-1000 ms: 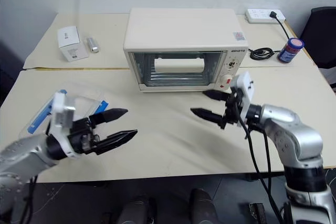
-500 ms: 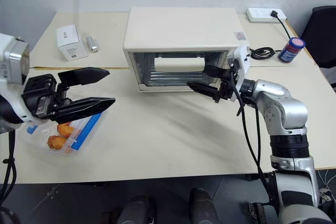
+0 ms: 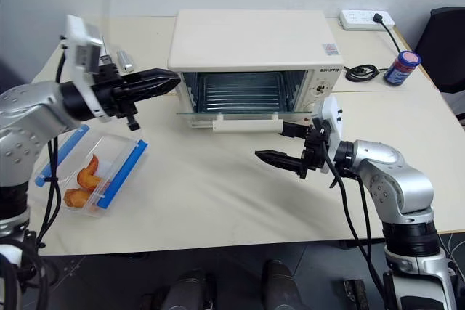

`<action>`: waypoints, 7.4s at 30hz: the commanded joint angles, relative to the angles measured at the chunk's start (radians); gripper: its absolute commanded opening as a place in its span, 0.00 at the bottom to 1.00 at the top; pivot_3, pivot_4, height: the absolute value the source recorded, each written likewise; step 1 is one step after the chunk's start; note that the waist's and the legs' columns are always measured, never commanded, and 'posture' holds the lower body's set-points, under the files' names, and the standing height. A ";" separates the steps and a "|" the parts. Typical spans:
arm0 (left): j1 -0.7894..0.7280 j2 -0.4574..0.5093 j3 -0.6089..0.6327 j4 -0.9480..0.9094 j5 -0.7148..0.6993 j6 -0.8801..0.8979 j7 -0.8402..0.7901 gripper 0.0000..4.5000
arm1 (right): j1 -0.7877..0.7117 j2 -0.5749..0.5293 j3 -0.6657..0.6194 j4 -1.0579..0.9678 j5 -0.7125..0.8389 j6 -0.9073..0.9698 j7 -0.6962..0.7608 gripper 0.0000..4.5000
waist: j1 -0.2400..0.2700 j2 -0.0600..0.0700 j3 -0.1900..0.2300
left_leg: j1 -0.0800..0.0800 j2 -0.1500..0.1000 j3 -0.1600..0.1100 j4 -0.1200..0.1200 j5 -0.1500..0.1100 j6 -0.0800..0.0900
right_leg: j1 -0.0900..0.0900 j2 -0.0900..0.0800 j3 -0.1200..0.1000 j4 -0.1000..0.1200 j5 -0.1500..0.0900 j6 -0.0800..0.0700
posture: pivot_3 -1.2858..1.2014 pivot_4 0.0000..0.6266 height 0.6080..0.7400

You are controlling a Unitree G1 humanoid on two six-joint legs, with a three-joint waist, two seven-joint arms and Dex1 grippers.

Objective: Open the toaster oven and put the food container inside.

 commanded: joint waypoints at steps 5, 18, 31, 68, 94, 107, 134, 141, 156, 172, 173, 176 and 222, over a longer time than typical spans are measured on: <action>-0.020 -0.035 -0.144 0.057 0.237 -0.146 -0.171 0.01 | 0.025 0.001 -0.027 -0.062 0.013 -0.029 -0.030 1.00 | 0.001 0.000 0.000 | 0.000 0.001 0.000 0.000 0.000 0.000 | 0.000 0.001 0.000 0.000 0.000 0.000 | 0.52 0.24 1.00; 0.180 -0.028 -0.180 -0.173 0.343 -0.071 -0.205 0.01 | 0.346 -0.290 -0.294 -0.211 0.090 0.039 0.068 1.00 | 0.024 0.000 0.000 | -0.001 0.001 0.000 0.002 -0.001 0.002 | 0.000 0.000 0.001 -0.001 0.000 0.001 | 0.52 0.24 1.00; 0.298 -0.105 -0.241 -0.235 0.493 0.036 -0.065 0.01 | 0.217 -0.337 -0.343 -0.187 0.273 0.098 0.106 1.00 | 0.027 0.000 0.000 | 0.004 0.001 0.000 0.003 0.000 0.002 | 0.003 0.000 0.004 0.000 0.001 0.001 | 0.52 0.24 1.00; 1.125 -0.408 0.678 -0.890 -1.083 -0.246 2.037 0.99 | -0.334 -0.125 0.083 0.142 0.089 0.066 0.395 1.00 | 0.010 -0.003 -0.002 | 0.020 -0.004 -0.017 -0.001 -0.005 0.002 | 0.020 -0.006 0.007 -0.001 -0.007 -0.016 | 0.52 0.24 1.00; 1.209 -0.024 0.636 -0.500 -1.159 -0.185 1.897 0.04 | -0.171 -0.223 -0.094 -0.041 0.211 0.203 0.221 1.00 | 0.000 -0.003 -0.002 | 0.021 0.000 -0.008 -0.004 -0.004 0.001 | 0.016 -0.003 0.007 -0.002 -0.006 -0.014 | 0.52 0.24 1.00; 1.074 0.332 0.700 -0.457 -1.204 0.136 1.224 0.04 | -0.008 -0.291 -0.184 -0.111 0.271 0.261 0.159 1.00 | 0.000 -0.002 -0.001 | 0.019 0.002 -0.002 -0.007 -0.005 -0.001 | 0.013 -0.002 0.004 -0.004 -0.008 -0.017 | 0.52 0.24 1.00; -0.111 -0.080 -0.189 0.102 -0.806 0.525 1.250 0.36 | 0.372 -0.286 -0.474 -0.288 0.322 0.172 0.010 1.00 | 0.029 0.000 0.001 | 0.018 0.004 -0.001 -0.010 0.000 -0.006 | 0.014 0.008 0.009 -0.008 -0.002 -0.006 | 0.52 0.24 1.00; -0.100 -0.076 -0.028 0.021 -0.811 0.551 1.093 0.62 | 0.412 -0.301 -0.473 -0.272 0.297 0.130 0.017 1.00 | 0.024 -0.001 0.001 | 0.018 0.004 -0.002 -0.006 0.000 -0.006 | 0.014 0.008 0.009 -0.007 -0.002 -0.006 | 0.52 0.24 1.00; 0.265 0.216 0.385 -0.229 -0.755 0.529 0.092 0.15 | 0.371 -0.338 -0.423 -0.312 0.413 0.180 0.067 0.63 | 0.023 -0.001 0.001 | 0.018 0.005 -0.001 -0.009 0.000 -0.006 | 0.013 0.008 0.009 -0.007 -0.002 -0.006 | 0.52 0.24 1.00; 0.368 0.221 -0.027 -0.240 -0.076 0.165 -0.366 0.00 | 0.473 -0.220 0.040 -0.486 0.066 0.079 -0.148 0.00 | 0.022 -0.001 0.001 | 0.018 0.005 -0.001 -0.010 0.000 -0.006 | 0.012 0.008 0.009 -0.009 -0.003 -0.007 | 0.52 0.24 1.00; 0.347 0.188 -0.053 -0.221 -0.050 0.155 -0.360 0.00 | 0.429 -0.187 0.076 -0.453 0.023 0.071 -0.189 0.00 | 0.023 -0.001 0.001 | 0.017 0.005 -0.001 -0.010 0.000 -0.006 | 0.011 0.008 0.009 -0.009 -0.003 -0.007 | 0.52 0.24 1.00; 0.299 0.105 -0.104 -0.180 0.015 0.133 -0.336 0.00 | 0.324 -0.117 0.125 -0.370 -0.074 0.037 -0.268 0.00 | 0.022 -0.001 0.000 | 0.015 0.005 -0.001 -0.008 0.000 -0.006 | 0.010 0.008 0.009 -0.008 -0.003 -0.007 | 0.52 0.24 1.00; 0.159 0.241 0.298 -0.249 -0.210 0.318 -0.387 0.99 | 0.431 0.115 -0.012 -0.186 -0.250 -0.029 -0.508 0.00 | -0.003 -0.003 -0.001 | 0.003 0.006 -0.001 -0.001 0.000 -0.005 | -0.002 0.009 0.010 0.001 -0.002 -0.006 | 0.52 0.24 1.00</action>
